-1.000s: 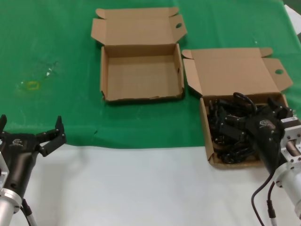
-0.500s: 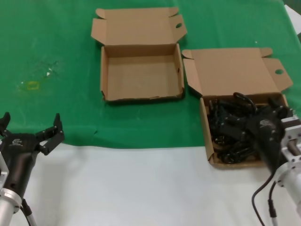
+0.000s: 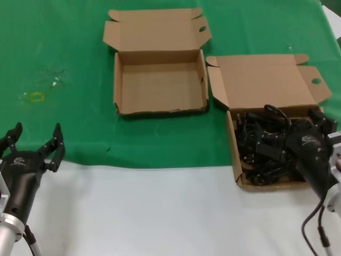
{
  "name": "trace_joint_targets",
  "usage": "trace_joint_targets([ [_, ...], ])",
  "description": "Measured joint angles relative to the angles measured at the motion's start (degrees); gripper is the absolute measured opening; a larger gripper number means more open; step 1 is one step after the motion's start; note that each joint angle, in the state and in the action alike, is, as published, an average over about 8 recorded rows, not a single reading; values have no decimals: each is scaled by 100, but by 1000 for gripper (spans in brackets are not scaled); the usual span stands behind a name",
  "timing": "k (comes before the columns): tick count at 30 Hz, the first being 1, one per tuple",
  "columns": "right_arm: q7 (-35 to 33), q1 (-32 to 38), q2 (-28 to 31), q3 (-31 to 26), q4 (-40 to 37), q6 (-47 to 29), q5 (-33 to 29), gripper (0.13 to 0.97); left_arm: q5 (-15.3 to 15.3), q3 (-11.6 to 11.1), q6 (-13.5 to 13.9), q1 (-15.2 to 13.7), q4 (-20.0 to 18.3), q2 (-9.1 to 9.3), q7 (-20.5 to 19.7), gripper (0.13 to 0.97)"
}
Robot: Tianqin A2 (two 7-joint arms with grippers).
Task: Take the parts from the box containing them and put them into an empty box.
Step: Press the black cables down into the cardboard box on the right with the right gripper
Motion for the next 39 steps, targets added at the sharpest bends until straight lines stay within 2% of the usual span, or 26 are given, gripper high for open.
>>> trace_joint_targets([
  [5,295,91,670,-400,75,-130,116,966,0,0,0,0,0,0,0,551],
  [6,363,121,810,-484,85,-187,126,966,0,0,0,0,0,0,0,551],
  [10,632,280,1350,-773,80,-573,113,966,0,0,0,0,0,0,0,448],
  [14,804,508,1826,-924,-5,-1222,87,966,0,0,0,0,0,0,0,344],
  [23,833,1462,2697,-1137,-401,-2978,-191,966,0,0,0,0,0,0,0,210],
  [31,582,2649,3078,-1566,-838,-4541,-860,966,0,0,0,0,0,0,0,179],
  [39,-189,4025,2919,-2103,-1641,-5927,-1678,966,0,0,0,0,0,0,0,146],
])
